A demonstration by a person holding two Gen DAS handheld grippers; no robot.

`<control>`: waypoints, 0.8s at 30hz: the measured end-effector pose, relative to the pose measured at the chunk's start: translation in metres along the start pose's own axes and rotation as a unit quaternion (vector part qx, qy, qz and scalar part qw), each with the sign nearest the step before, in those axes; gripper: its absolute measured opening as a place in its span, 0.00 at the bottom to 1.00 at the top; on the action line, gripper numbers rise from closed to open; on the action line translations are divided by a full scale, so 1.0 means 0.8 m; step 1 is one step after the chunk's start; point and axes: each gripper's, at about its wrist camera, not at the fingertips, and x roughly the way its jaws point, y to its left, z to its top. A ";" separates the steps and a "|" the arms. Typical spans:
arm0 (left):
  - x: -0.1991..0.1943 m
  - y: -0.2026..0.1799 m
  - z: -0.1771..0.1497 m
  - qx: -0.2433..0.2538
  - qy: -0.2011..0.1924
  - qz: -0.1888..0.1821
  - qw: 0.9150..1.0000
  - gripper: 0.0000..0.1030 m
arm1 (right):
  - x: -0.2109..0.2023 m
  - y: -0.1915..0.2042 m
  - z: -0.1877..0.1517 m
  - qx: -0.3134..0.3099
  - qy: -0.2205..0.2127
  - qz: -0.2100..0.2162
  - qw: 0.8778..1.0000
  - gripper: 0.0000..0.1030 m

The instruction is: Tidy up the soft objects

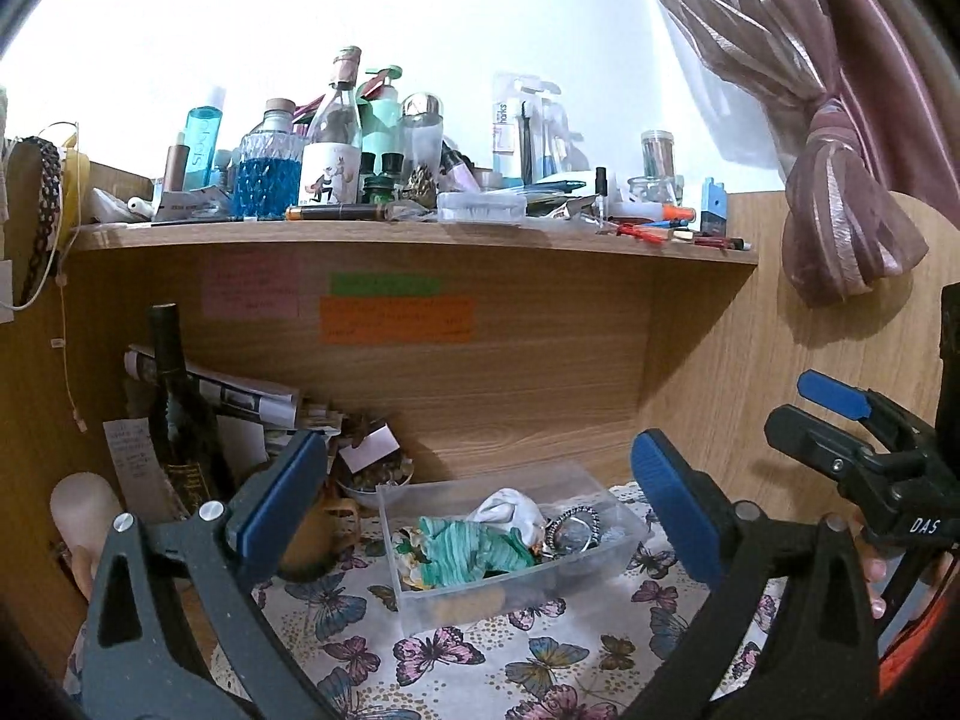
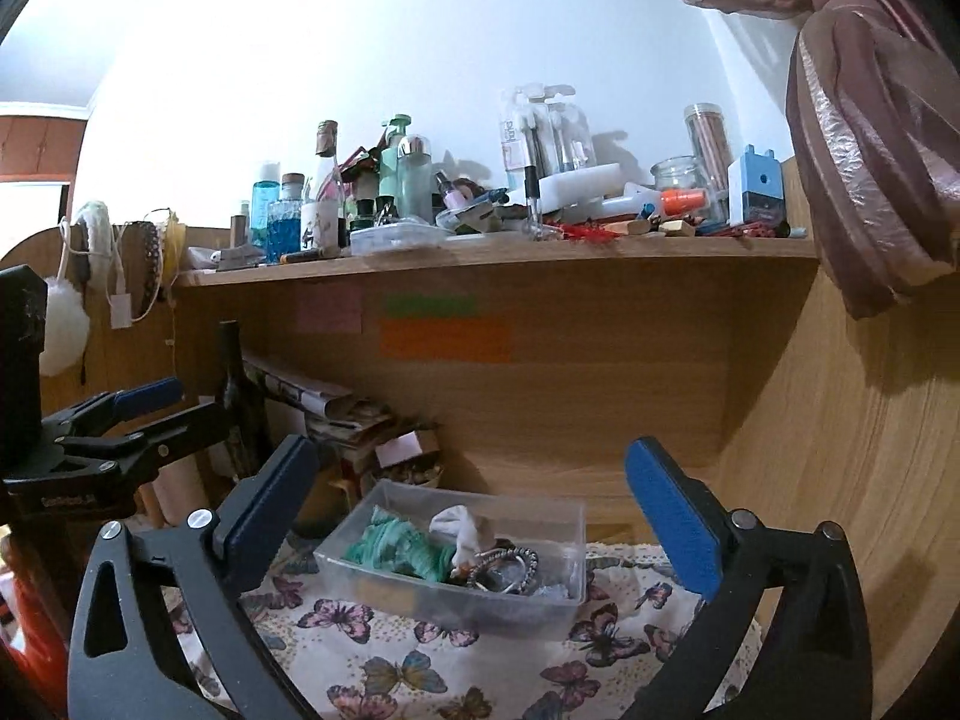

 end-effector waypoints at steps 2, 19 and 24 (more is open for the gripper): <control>-0.002 -0.002 0.000 0.002 -0.001 -0.001 1.000 1.00 | 0.000 0.001 0.000 0.000 0.001 0.001 1.000 1.00; -0.005 0.000 -0.004 -0.002 -0.002 0.001 1.000 1.00 | 0.001 0.003 -0.003 0.012 0.013 0.006 1.000 1.00; -0.006 0.000 -0.004 -0.002 -0.005 0.004 1.000 1.00 | 0.001 0.002 -0.003 0.013 0.013 0.008 1.000 1.00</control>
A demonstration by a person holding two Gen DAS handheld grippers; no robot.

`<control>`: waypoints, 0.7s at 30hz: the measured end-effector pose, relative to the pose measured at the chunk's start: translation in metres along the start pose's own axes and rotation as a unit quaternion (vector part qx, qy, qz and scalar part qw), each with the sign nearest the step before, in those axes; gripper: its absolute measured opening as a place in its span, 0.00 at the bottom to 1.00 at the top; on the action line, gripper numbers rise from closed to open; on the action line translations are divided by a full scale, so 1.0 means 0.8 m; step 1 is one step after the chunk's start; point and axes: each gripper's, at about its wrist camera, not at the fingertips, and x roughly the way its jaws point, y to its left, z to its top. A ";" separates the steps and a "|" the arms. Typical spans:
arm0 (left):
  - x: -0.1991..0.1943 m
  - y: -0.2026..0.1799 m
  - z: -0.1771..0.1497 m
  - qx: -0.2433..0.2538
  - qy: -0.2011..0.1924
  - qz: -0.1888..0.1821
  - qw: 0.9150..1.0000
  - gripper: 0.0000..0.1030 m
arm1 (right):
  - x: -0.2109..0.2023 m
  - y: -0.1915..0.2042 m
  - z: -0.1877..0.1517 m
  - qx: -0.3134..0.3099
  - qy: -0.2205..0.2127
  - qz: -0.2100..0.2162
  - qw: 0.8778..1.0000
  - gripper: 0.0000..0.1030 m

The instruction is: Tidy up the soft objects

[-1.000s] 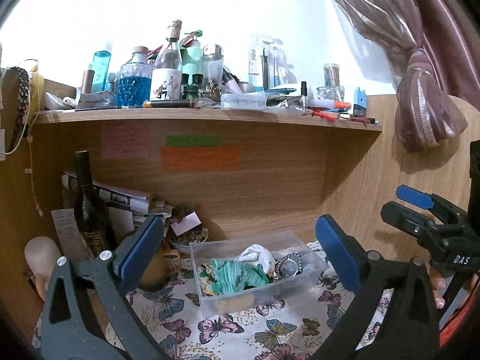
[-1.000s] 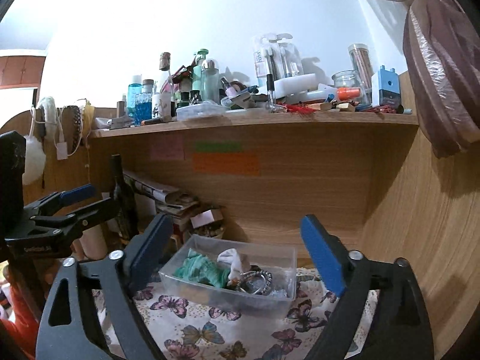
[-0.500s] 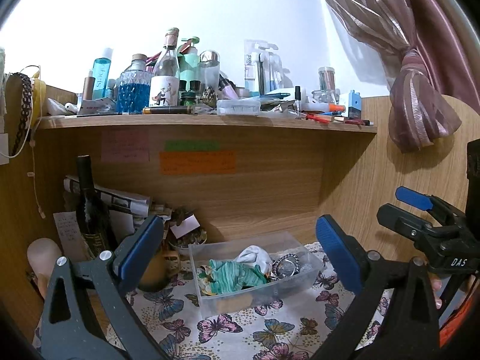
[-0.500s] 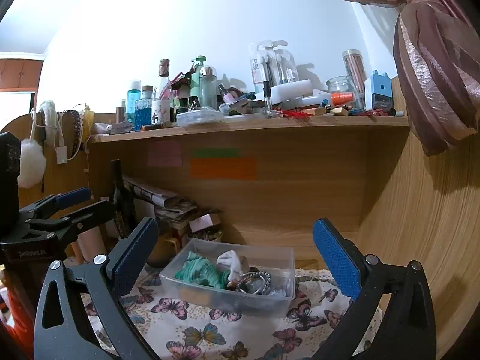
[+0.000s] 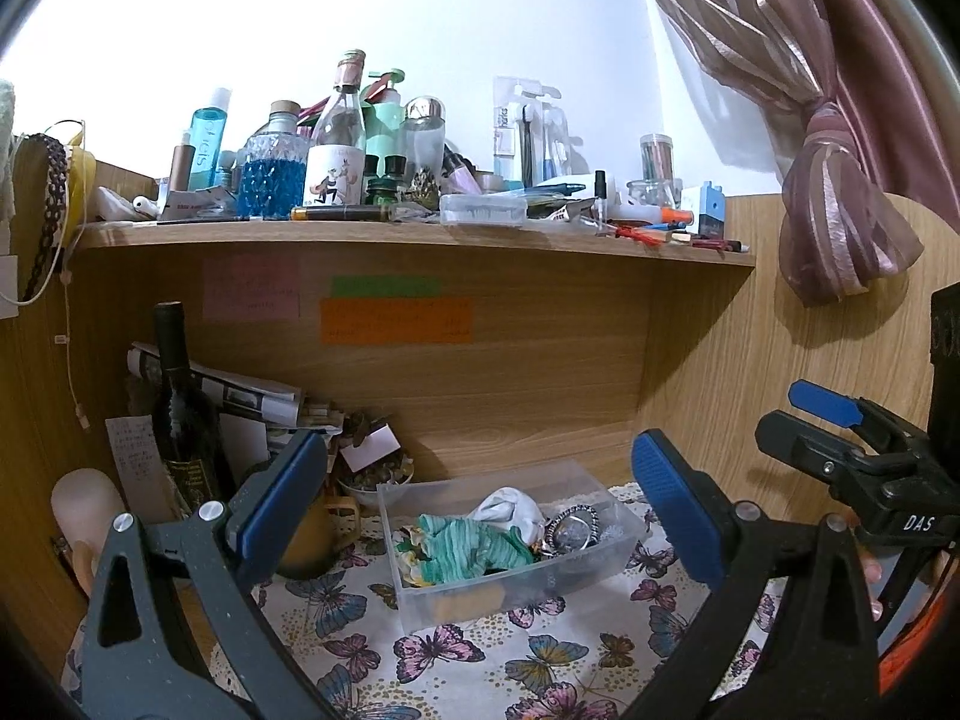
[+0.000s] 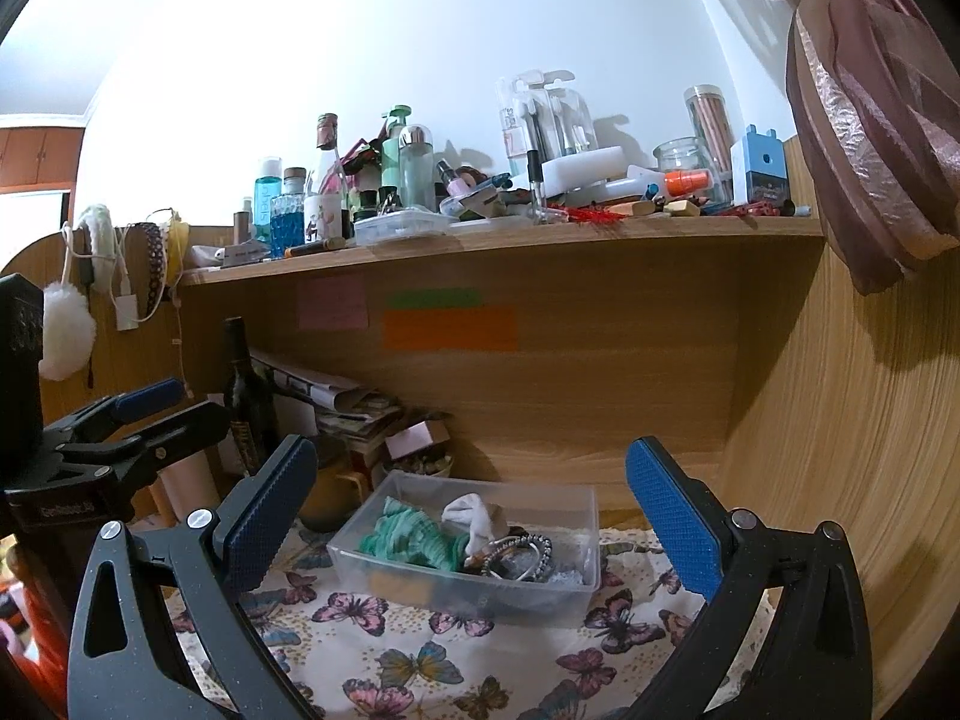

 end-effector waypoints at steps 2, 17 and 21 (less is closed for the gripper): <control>0.000 0.001 0.000 0.000 0.000 -0.001 1.000 1.00 | 0.000 0.001 0.000 0.000 0.000 0.001 1.000 1.00; -0.001 -0.002 0.000 0.002 -0.003 0.002 1.000 1.00 | -0.001 0.004 -0.001 0.002 -0.001 0.003 1.000 1.00; -0.001 -0.002 0.000 0.002 -0.002 0.003 1.000 1.00 | -0.001 0.004 -0.001 0.002 -0.001 0.003 1.000 1.00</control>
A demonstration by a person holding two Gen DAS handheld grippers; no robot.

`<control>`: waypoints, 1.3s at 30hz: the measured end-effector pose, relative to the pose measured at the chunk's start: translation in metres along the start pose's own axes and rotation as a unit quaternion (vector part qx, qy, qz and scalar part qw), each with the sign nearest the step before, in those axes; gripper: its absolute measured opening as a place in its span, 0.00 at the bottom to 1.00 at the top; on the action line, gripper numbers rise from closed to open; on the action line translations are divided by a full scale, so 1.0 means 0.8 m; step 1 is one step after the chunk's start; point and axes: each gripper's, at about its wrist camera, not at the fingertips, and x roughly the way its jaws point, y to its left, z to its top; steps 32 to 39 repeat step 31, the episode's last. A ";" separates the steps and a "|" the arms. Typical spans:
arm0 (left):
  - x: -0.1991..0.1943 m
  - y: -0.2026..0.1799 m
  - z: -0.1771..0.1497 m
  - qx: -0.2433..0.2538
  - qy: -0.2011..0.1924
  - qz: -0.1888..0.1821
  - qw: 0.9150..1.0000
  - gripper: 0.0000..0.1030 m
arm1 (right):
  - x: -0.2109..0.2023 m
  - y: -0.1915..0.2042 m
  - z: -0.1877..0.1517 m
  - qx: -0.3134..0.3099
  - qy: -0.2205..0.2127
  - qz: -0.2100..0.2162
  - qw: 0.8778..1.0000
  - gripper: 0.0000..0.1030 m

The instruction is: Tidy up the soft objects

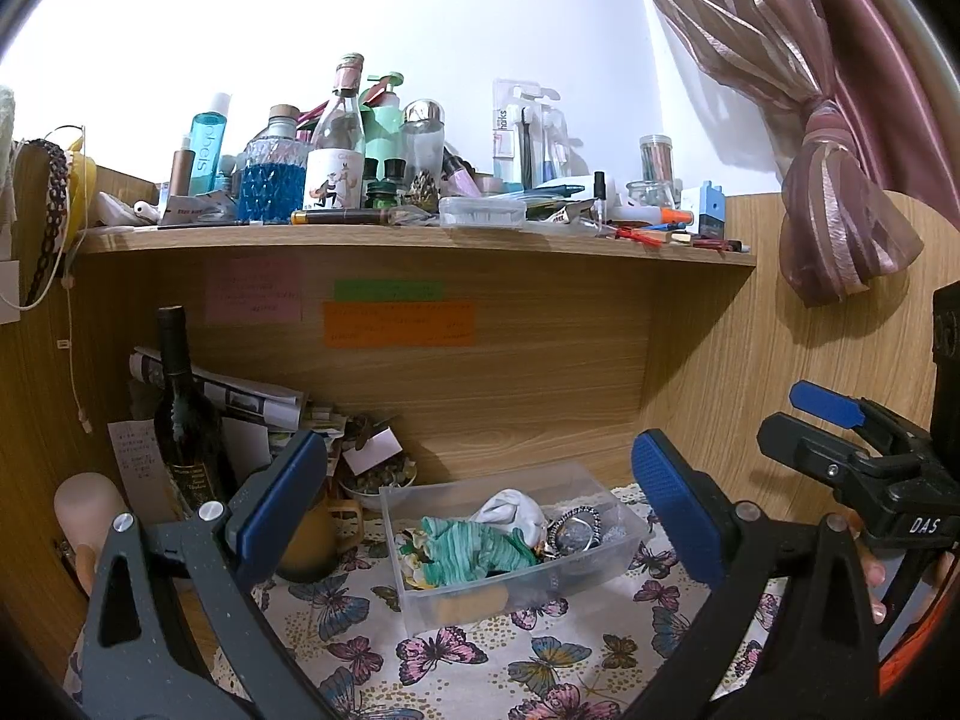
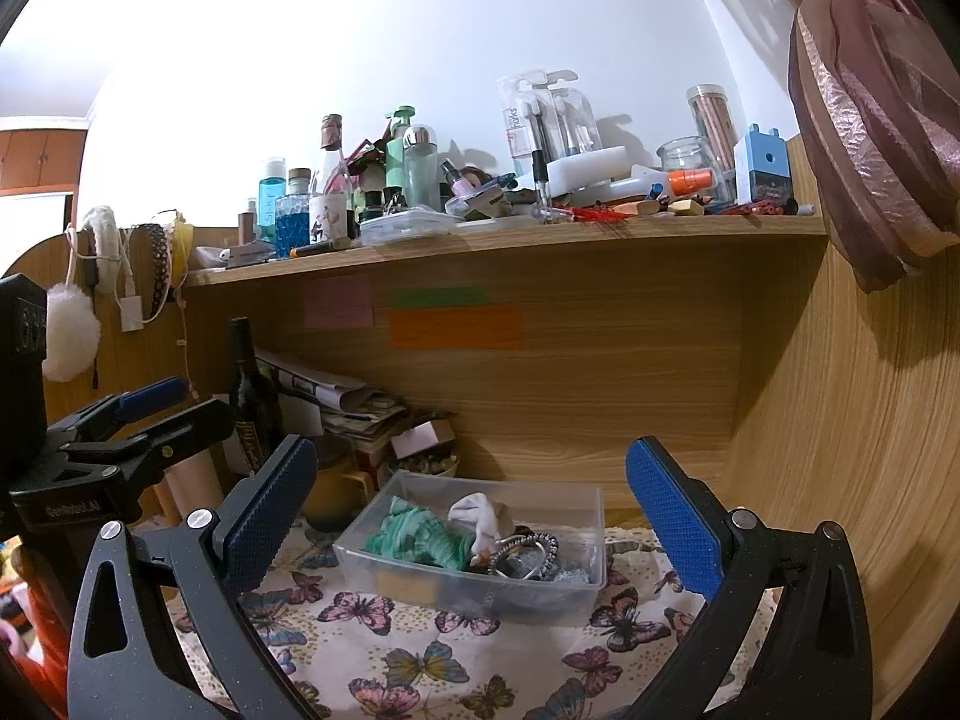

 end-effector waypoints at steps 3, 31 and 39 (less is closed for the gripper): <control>0.000 0.001 0.000 0.000 0.000 -0.001 1.000 1.00 | 0.000 0.001 0.000 0.000 0.000 0.000 1.000 1.00; 0.005 0.005 -0.007 -0.016 0.003 0.003 1.000 1.00 | 0.011 0.006 -0.008 0.003 0.012 -0.001 1.000 1.00; 0.005 0.005 -0.007 -0.016 0.003 0.003 1.000 1.00 | 0.011 0.006 -0.008 0.003 0.012 -0.001 1.000 1.00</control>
